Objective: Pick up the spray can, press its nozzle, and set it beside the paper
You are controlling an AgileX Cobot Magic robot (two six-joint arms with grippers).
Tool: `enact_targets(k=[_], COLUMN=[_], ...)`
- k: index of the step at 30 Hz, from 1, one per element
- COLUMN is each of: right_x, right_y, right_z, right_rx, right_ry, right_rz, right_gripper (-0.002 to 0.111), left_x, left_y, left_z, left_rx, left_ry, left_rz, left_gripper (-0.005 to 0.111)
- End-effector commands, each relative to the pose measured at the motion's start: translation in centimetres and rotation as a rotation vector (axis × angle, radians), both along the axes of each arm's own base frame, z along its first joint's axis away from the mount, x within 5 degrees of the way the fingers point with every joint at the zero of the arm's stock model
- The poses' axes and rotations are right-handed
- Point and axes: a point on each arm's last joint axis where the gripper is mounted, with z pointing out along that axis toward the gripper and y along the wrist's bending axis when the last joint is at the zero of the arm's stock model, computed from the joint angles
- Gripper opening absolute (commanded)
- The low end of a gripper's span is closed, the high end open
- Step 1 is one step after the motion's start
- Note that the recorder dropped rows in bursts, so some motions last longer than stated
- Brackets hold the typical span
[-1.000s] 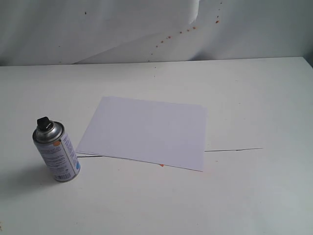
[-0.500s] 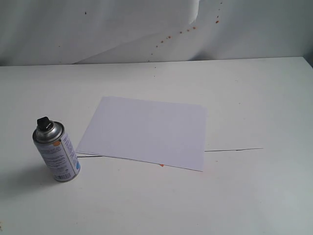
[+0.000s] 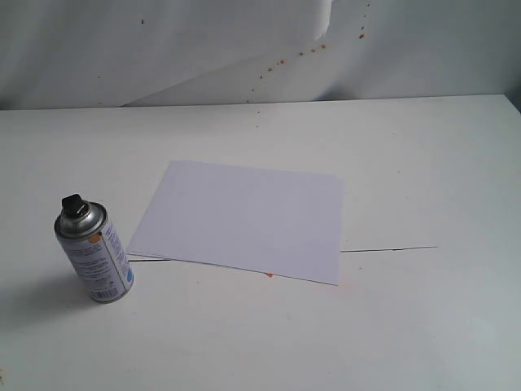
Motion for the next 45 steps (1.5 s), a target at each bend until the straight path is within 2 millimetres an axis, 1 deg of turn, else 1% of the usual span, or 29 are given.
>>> enact_targets(k=[1, 4, 7, 11, 13, 15, 20, 24, 34, 44, 45], right_x=[0.0, 0.0, 0.0, 0.0, 0.0, 0.0, 0.0, 0.0, 0.0, 0.0, 0.0], right_y=[0.0, 0.0, 0.0, 0.0, 0.0, 0.0, 0.0, 0.0, 0.0, 0.0, 0.0], right_z=[-0.1, -0.1, -0.1, -0.1, -0.1, -0.1, -0.1, -0.1, -0.1, -0.1, -0.1], right_rx=[-0.01, -0.01, -0.01, -0.01, -0.01, -0.01, -0.01, -0.01, -0.01, -0.01, -0.01], right_ry=[-0.003, -0.003, -0.003, -0.003, -0.003, -0.003, -0.003, -0.003, -0.003, -0.003, -0.003], right_rz=[0.004, 0.004, 0.004, 0.004, 0.004, 0.004, 0.004, 0.004, 0.004, 0.004, 0.004], right_gripper=[0.0, 0.0, 0.0, 0.0, 0.0, 0.0, 0.0, 0.0, 0.0, 0.0, 0.0], left_x=[2.3, 3.3, 3.7, 3.9, 3.8, 3.6, 2.5, 1.7, -1.0, -3.4, -3.4], left_y=[-1.2, -1.7, -2.2, -2.6, -2.8, -2.9, -3.1, -3.1, -2.8, -2.6, -2.6], left_z=[-2.0, -2.6, -2.1, -1.0, -1.0, -1.3, -3.0, -4.1, -9.3, -12.6, -12.6], left_rx=[0.001, 0.0, -0.008, 0.081, 0.118, 0.119, 0.055, -0.022, -0.056, -0.029, -0.029], left_ry=[0.11, 0.102, 0.021, -0.111, -0.142, -0.171, -0.243, -0.253, -0.079, 0.038, 0.038], left_rz=[-0.048, -0.071, -0.095, -0.156, -0.183, -0.196, -0.225, -0.234, -0.245, -0.271, -0.271], left_gripper=[0.0, 0.0, 0.0, 0.0, 0.0, 0.0, 0.0, 0.0, 0.0, 0.0, 0.0])
